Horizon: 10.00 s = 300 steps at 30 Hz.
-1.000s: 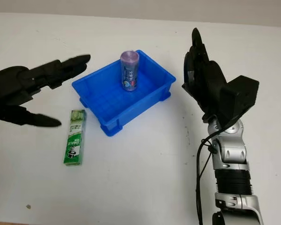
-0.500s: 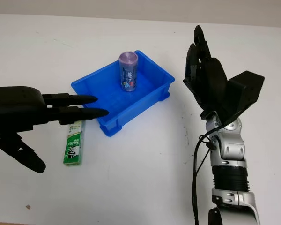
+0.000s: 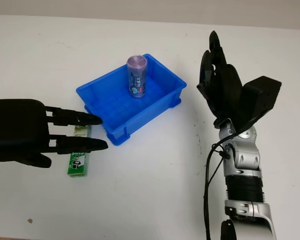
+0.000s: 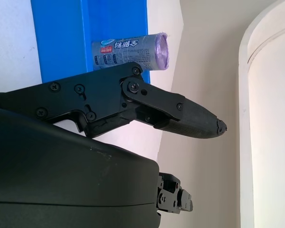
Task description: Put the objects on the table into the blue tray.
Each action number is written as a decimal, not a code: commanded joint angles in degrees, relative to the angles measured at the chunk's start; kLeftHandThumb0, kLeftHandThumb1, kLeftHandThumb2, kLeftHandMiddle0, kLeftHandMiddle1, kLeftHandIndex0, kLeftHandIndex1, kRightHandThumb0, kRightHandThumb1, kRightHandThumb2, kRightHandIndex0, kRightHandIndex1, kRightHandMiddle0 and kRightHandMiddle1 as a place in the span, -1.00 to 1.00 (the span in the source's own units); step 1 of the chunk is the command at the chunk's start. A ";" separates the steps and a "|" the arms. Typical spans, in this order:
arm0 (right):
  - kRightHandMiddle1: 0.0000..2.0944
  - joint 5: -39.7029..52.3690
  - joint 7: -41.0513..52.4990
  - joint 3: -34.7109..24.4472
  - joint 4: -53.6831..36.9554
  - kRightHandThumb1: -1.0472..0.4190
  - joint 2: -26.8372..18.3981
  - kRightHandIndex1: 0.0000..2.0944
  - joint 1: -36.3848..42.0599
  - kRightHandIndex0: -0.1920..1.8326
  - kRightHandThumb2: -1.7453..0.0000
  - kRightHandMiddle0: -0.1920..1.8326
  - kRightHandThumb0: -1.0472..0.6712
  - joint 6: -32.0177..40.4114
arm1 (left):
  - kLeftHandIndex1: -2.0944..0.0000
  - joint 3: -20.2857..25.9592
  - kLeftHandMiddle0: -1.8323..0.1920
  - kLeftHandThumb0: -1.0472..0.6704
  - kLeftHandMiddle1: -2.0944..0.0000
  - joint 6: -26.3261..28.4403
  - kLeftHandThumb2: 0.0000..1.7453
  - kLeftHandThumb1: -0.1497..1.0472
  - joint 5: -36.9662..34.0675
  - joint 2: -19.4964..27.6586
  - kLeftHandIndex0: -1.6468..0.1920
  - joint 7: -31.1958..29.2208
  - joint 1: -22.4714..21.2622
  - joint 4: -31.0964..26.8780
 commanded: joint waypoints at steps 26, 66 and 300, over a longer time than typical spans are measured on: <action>-1.00 0.06 -0.09 -0.75 -1.29 -1.00 0.00 -1.00 -0.15 -1.00 0.16 -1.00 -0.56 -0.20 | 0.90 -7.65 0.47 -0.10 0.93 -10.20 -0.95 0.85 19.65 -4.41 0.40 18.56 -7.48 12.96; -1.00 2.76 0.20 -1.77 -6.73 -1.00 0.76 -1.00 2.78 -1.00 0.16 -1.00 -0.55 2.79 | -0.99 -22.90 -0.15 -0.10 -0.99 -3.34 -0.51 1.00 61.08 -3.74 0.38 69.33 -16.12 19.76; -1.00 2.85 -0.73 -1.60 -9.08 -1.00 3.30 -1.00 7.08 -1.00 0.21 -1.00 -0.52 1.21 | 0.01 -21.11 0.63 -0.47 0.01 45.51 -0.59 1.00 3.33 -47.90 0.91 20.74 -49.81 59.01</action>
